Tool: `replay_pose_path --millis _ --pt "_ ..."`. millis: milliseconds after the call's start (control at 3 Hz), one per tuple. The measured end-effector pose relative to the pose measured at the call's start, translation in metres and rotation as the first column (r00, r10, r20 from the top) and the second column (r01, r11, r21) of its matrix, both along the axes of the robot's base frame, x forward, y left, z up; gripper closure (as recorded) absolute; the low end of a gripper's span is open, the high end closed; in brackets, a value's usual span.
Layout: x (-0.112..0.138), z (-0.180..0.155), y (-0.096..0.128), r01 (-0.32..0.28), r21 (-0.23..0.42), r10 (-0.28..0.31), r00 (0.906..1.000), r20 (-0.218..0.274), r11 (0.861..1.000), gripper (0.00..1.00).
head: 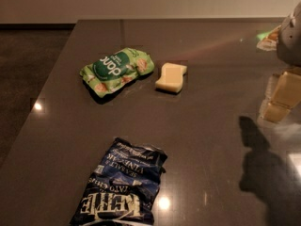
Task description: Move sponge near blue chip bag
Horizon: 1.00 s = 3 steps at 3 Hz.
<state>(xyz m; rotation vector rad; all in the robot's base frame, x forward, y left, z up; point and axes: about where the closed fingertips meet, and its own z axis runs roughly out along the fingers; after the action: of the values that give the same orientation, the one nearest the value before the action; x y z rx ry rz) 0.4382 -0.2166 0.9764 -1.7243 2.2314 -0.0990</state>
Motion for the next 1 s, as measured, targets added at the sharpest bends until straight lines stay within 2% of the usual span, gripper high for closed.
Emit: replay_pose_path --millis 333,667,1000 --pt "0.000 0.000 0.000 0.000 0.000 0.000 1.0000 0.000 1.000 0.00" --pt "0.022 -0.005 0.008 0.032 0.040 -0.032 0.9995 0.006 0.999 0.00" --pt "0.073 -0.025 0.032 0.087 0.088 -0.089 0.9958 0.020 0.992 0.00"
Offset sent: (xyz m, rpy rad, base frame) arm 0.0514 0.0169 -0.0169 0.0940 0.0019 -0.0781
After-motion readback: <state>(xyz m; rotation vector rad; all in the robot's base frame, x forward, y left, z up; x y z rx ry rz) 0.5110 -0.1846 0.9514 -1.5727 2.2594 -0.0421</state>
